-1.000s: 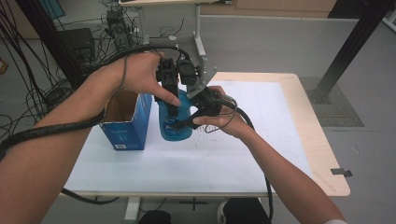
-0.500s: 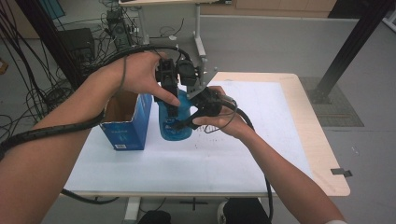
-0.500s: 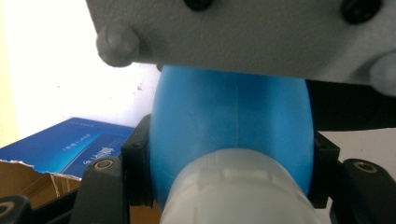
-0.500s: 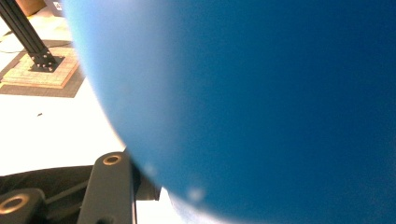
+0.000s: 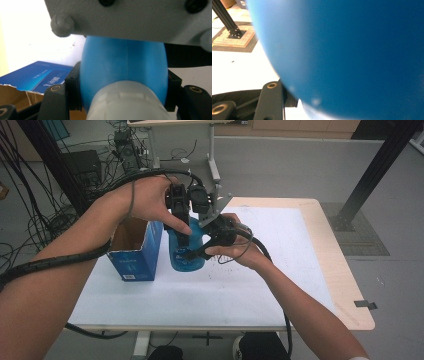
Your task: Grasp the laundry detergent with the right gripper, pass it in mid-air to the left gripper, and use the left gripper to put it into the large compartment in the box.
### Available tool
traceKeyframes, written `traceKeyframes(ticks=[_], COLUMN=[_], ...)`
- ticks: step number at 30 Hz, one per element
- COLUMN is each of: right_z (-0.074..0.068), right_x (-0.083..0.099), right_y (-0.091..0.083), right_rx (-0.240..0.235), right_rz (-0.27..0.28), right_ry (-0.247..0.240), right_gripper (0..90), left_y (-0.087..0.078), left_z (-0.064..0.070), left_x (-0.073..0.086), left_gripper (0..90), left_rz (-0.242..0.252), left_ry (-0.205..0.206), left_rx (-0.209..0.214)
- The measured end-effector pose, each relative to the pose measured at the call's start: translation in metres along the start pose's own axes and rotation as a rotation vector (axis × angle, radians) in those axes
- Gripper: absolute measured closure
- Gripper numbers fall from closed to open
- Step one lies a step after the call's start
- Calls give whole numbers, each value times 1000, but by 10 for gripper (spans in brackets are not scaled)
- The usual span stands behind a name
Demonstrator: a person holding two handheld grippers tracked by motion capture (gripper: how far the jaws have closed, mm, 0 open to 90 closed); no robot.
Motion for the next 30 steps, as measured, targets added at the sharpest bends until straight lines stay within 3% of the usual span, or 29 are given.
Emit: traceKeyframes(ticks=[30], right_z=[-4], right_x=[1], right_y=[1], right_rx=[-21], right_rz=[8], right_ry=[21], right_gripper=[426], left_y=[0], left_z=[2], left_x=[-1], left_gripper=[380], left_rz=[0], left_ry=[-8], left_rx=[-2])
Point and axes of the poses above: each handheld gripper's, and its own axes: y roughly forward along the jaws, x roughly out of its underside, z roughly to its right, the point moved 4 cm from there along y, roughly forward along the jaws, and after that the axes turned 15 degrees about y, right-handed, at the moved point
